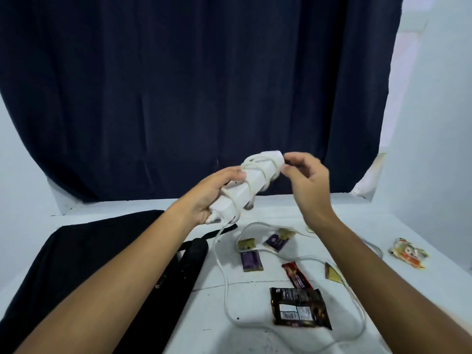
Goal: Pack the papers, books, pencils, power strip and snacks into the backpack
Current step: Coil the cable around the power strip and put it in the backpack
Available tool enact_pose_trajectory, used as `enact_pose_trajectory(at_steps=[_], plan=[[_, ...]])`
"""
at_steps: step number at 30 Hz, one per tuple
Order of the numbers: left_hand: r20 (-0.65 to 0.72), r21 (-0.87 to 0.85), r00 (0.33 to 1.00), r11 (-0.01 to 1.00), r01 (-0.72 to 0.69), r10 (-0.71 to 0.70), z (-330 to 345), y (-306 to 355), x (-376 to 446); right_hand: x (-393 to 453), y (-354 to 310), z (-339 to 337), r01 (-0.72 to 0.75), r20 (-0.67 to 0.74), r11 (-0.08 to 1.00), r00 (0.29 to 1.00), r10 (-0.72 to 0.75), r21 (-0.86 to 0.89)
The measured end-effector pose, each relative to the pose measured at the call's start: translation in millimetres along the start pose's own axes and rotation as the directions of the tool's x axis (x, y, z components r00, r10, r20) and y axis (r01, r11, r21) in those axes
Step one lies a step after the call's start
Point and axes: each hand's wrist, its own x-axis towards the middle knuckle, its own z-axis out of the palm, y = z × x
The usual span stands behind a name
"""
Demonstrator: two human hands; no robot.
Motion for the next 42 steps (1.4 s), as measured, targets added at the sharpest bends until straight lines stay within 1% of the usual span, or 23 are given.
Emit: enact_pose_trajectory(at_steps=[1,2,3,4,5,6,7,8,11,14,16,17,19,21,22,24,26,27,29,31,33,38,42], plan=[[0.066,0.038,0.998,0.999,0.0,-0.002,-2.9,0.5,-5.2,4.8,2.7,-6.7,-0.043,0.021,0.999,0.999,0.042,0.029],[0.117,0.069,0.993,0.998,0.002,-0.01,-5.5,1.4,-10.3,8.2,4.3,-12.0,-0.119,0.123,0.988,0.987,0.107,0.094],[0.162,0.092,0.987,0.996,-0.002,-0.013,-7.3,2.8,-14.6,10.7,6.7,-15.7,-0.21,0.277,0.961,0.948,0.156,0.178],[0.204,0.113,0.979,0.993,-0.014,-0.009,-6.3,5.2,-19.0,11.6,9.4,-17.7,-0.308,0.437,0.918,0.882,0.176,0.251],[0.235,0.136,0.972,0.99,-0.019,-0.013,-5.9,7.3,-21.5,9.9,12.0,-18.1,-0.378,0.558,0.881,0.812,0.168,0.285],[0.255,0.157,0.967,0.987,-0.011,-0.03,-5.1,9.6,-22.8,6.5,14.7,-17.3,-0.413,0.64,0.855,0.757,0.131,0.314],[0.257,0.181,0.965,0.983,-0.003,-0.045,-5.5,11.0,-21.2,2.8,17.8,-15.8,-0.425,0.687,0.837,0.722,0.084,0.344],[0.26,0.215,0.964,0.977,0.004,-0.061,-5.9,12.2,-19.2,-0.5,20.8,-13.8,-0.435,0.707,0.817,0.705,0.049,0.377],[0.213,0.308,0.972,0.951,0.029,-0.099,-12.5,12.8,-8.3,-5.1,27.6,-11.5,-0.501,0.69,0.744,0.72,0.075,0.443],[0.054,0.329,0.995,0.942,0.061,-0.083,-10.6,13.8,1.2,-14.0,33.4,-4.9,-0.585,0.648,0.648,0.74,0.18,0.488],[-0.08,0.369,0.994,0.924,0.098,-0.074,-5.7,13.3,7.3,-21.6,39.2,1.1,-0.666,0.656,0.547,0.71,0.257,0.507],[-0.144,0.354,0.987,0.928,0.117,-0.07,-5.0,12.8,10.9,-24.3,41.6,2.4,-0.7,0.664,0.509,0.688,0.293,0.501],[-0.209,0.213,0.974,0.968,0.133,-0.088,-7.5,12.5,14.9,-26.8,45.4,3.5,-0.739,0.667,0.467,0.659,0.348,0.486],[-0.148,0.071,0.988,0.996,0.047,-0.036,-7.9,13.3,11.8,-25.9,45.4,2.0,-0.739,0.639,0.451,0.667,0.383,0.5],[-0.115,0.057,0.993,0.998,-0.017,0.024,-9.1,11.9,9.3,-24.8,44.1,0.8,-0.733,0.619,0.443,0.677,0.398,0.517],[-0.073,0.151,0.983,0.976,-0.155,0.167,-8.8,7.2,2.0,-21.6,39.9,-1.0,-0.709,0.567,0.427,0.705,0.426,0.561],[-0.053,0.326,0.956,0.91,-0.258,0.29,-4.3,0.5,-4.1,-19.2,35.4,-2.5,-0.682,0.524,0.438,0.73,0.438,0.586],[-0.053,0.42,0.942,0.863,-0.28,0.331,-1.2,-3.9,-5.5,-18.5,34.2,-2.5,-0.67,0.509,0.453,0.742,0.437,0.587],[-0.065,0.548,0.921,0.785,-0.289,0.384,5.9,-10.8,-6.2,-17.8,31.9,-0.3,-0.65,0.495,0.511,0.759,0.423,0.562],[-0.066,0.583,0.903,0.751,-0.311,0.424,10.5,-13.3,-5.2,-17.1,29.9,3.1,-0.649,0.52,0.578,0.754,0.402,0.494],[-0.068,0.611,0.892,0.726,-0.317,0.447,11.7,-11.7,-4.6,-15.6,29.0,5.9,-0.661,0.555,0.617,0.731,0.398,0.427],[-0.044,0.654,0.875,0.676,-0.339,0.481,16.0,-7.8,-4.0,-12.2,27.1,7.4,-0.693,0.611,0.644,0.673,0.416,0.324],[0.004,0.724,0.865,0.595,-0.349,0.502,12.4,-11.0,-2.3,-16.6,26.7,9.2,-0.721,0.659,0.615,0.635,0.402,0.32]])
